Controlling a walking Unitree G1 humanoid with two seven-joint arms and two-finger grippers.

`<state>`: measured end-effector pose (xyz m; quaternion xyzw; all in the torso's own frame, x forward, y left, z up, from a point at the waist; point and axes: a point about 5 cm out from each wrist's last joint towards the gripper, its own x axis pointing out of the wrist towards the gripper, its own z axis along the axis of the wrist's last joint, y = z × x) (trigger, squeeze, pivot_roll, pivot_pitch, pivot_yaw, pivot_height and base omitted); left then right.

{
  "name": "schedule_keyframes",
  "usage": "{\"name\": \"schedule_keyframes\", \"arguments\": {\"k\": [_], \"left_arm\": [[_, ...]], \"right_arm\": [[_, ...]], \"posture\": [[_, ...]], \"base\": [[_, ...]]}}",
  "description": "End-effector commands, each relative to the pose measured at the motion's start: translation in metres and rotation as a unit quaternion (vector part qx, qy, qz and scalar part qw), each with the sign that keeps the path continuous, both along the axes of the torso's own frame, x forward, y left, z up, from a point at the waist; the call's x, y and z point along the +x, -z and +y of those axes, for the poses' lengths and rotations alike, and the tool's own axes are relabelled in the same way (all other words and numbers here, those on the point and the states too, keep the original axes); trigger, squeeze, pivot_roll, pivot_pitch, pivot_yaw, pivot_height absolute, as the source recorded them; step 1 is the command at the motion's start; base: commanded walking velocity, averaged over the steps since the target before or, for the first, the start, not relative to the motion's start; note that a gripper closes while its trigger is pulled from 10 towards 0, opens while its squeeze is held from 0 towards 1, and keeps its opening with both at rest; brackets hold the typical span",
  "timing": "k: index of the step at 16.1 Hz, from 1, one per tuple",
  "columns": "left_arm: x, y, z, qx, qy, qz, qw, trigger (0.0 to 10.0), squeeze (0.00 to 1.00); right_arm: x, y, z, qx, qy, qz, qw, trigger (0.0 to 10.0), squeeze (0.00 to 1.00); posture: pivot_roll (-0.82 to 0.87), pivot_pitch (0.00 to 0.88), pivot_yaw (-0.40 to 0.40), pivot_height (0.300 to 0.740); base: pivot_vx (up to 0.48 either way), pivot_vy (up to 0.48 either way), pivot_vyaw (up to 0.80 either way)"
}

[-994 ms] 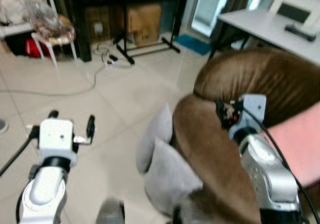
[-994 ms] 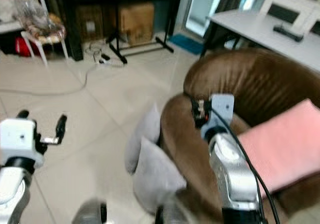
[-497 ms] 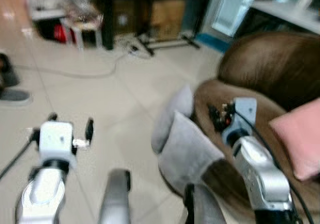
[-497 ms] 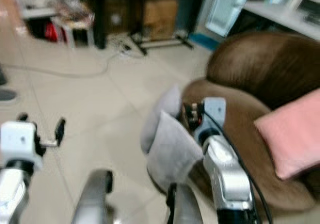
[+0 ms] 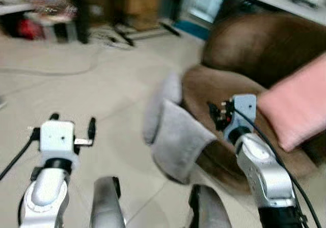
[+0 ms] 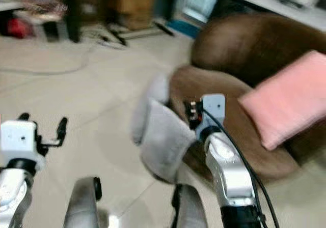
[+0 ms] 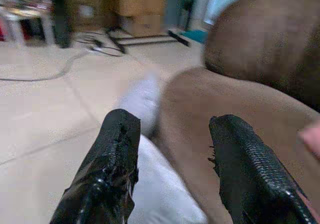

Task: Move the pillow to the sofa from floor

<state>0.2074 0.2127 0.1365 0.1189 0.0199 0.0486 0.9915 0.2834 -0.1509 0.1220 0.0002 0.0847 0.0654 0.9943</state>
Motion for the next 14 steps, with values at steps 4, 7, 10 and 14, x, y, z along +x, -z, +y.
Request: {"name": "schedule_keyframes", "arguments": {"k": [4,7,10,14], "left_arm": [[0.001,-0.001,-0.003,-0.004,0.007,-0.001,1.0,10.0,0.0],[-0.001,0.0,-0.004,-0.005,0.006,-0.001,1.0,10.0,0.0],[0.0,0.0,-0.006,-0.006,0.011,-0.002,1.0,10.0,0.0],[0.005,0.0,-0.011,-0.002,0.036,0.0,0.999,10.0,0.0]], "right_arm": [[0.002,-0.001,-0.002,-0.016,-0.011,-0.007,1.0,10.0,0.0],[0.002,0.001,-0.001,-0.021,-0.02,-0.001,1.0,10.0,0.0],[0.002,0.004,-0.001,-0.019,-0.024,0.009,0.999,10.0,0.0],[0.002,0.01,-0.005,-0.021,-0.015,0.015,1.0,10.0,0.0]], "posture": [[0.12,0.0,-0.132,0.576],[0.12,0.0,-0.141,0.576],[0.12,0.0,-0.133,0.576],[0.12,0.0,-0.106,0.576]], "base": [[0.272,0.0,0.0],[0.282,0.0,0.0],[0.299,0.0,-0.64],[0.304,0.0,-0.67]]}}
